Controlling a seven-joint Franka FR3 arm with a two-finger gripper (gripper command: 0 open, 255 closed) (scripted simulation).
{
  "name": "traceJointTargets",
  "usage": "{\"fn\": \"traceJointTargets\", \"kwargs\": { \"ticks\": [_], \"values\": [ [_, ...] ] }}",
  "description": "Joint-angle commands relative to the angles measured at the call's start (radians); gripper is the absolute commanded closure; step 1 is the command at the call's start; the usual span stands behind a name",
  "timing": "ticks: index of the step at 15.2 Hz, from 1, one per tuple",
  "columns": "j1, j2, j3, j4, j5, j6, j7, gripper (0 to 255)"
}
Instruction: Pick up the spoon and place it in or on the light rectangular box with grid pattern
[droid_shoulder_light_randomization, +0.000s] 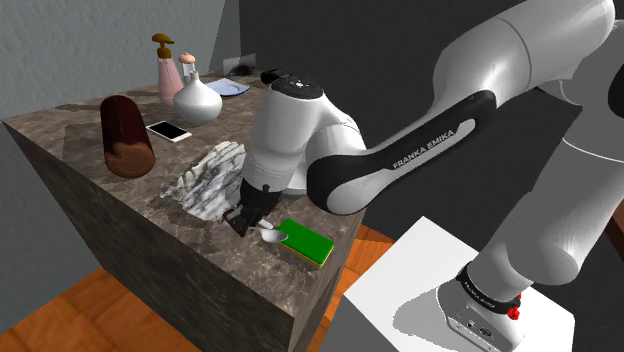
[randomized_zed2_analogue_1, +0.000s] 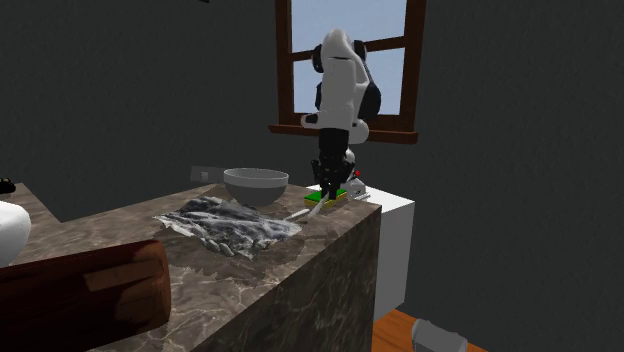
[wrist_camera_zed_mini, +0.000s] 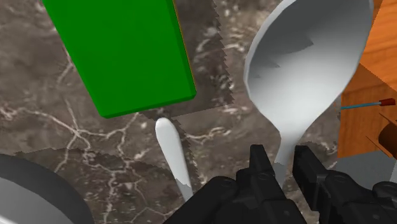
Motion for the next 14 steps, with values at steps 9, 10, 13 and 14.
{"fn": "traceJointTargets", "kwargs": {
  "ticks": [9, 10, 13, 14],
  "values": [
    [-0.017, -0.076, 0.016, 0.067, 0.093, -0.121, -0.069, 255],
    [-0.018, -0.083, 0.016, 0.075, 0.101, -0.133, -0.075, 255],
    [-0.02, -0.101, 0.017, 0.099, 0.121, -0.17, -0.09, 255],
    [-0.021, -0.107, 0.017, 0.108, 0.127, -0.183, -0.094, 255]
  ]
}}
